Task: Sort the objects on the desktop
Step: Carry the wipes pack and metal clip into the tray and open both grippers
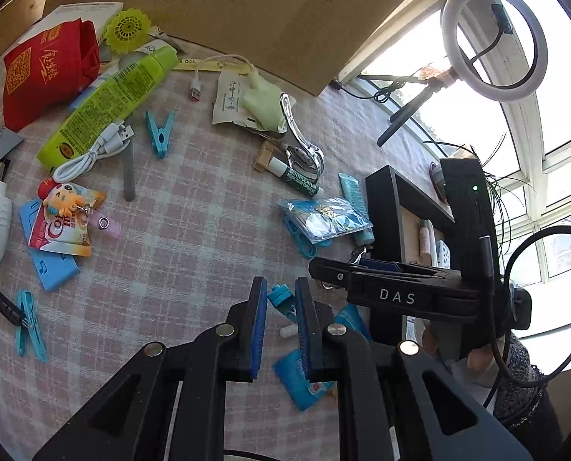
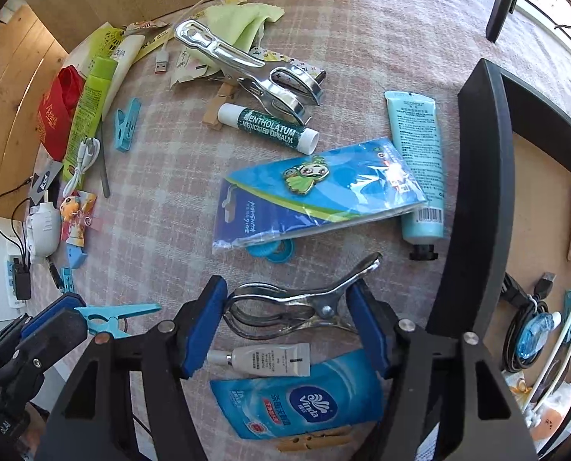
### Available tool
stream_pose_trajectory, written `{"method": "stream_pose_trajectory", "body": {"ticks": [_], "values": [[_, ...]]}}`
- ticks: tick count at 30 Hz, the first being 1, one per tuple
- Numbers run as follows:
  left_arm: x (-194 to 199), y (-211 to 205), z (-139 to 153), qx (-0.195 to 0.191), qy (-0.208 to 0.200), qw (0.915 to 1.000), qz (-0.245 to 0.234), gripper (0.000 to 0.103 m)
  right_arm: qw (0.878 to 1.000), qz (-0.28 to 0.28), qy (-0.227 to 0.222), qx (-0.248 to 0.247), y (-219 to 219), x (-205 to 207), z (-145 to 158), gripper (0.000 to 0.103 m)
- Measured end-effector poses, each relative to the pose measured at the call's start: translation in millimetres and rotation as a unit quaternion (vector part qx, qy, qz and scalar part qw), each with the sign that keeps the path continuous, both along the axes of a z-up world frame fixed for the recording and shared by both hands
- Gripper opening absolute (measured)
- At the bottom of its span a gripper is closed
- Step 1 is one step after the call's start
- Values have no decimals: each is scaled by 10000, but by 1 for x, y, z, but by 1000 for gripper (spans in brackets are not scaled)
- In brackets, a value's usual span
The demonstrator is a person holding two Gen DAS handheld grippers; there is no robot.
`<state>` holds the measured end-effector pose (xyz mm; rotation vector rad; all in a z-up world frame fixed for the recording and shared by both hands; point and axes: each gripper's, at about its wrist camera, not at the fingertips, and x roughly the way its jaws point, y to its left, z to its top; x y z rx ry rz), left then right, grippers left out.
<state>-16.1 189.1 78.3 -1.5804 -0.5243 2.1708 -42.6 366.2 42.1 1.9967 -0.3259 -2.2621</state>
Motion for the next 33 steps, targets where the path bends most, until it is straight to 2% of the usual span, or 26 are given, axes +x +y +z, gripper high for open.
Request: {"method": "stream_pose_trajectory", "body": {"ticks": [3, 7, 11, 19, 24, 26, 28, 30, 33], "values": [[2, 16, 8, 18, 62, 9998, -204, 14, 9996, -80, 275, -58, 18, 12, 26, 63], [7, 49, 19, 114, 98, 9979, -629, 14, 9977, -360, 583, 24, 63, 13, 56, 63], [18, 91, 27, 149, 118, 9934, -1135, 14, 9941, -745, 774, 145, 105, 25, 68, 63], [52, 181, 43, 54, 230, 9749, -2212, 14, 9868, -1336, 821, 411, 167, 59, 73, 63], [70, 220, 51, -34, 321, 9624, -2696, 13, 9836, -1559, 765, 488, 192, 71, 70, 64], [75, 231, 55, -10, 380, 9572, -2869, 20, 9836, -1579, 720, 495, 198, 73, 68, 64], [80, 234, 59, -52, 497, 9553, -2915, 59, 9845, -1557, 649, 478, 200, 74, 65, 64], [80, 232, 62, -111, 608, 9555, -2885, 61, 9839, -1590, 680, 460, 202, 76, 65, 65], [72, 224, 57, -181, 523, 9604, -2730, 59, 9842, -1576, 715, 378, 198, 77, 65, 65]]}}
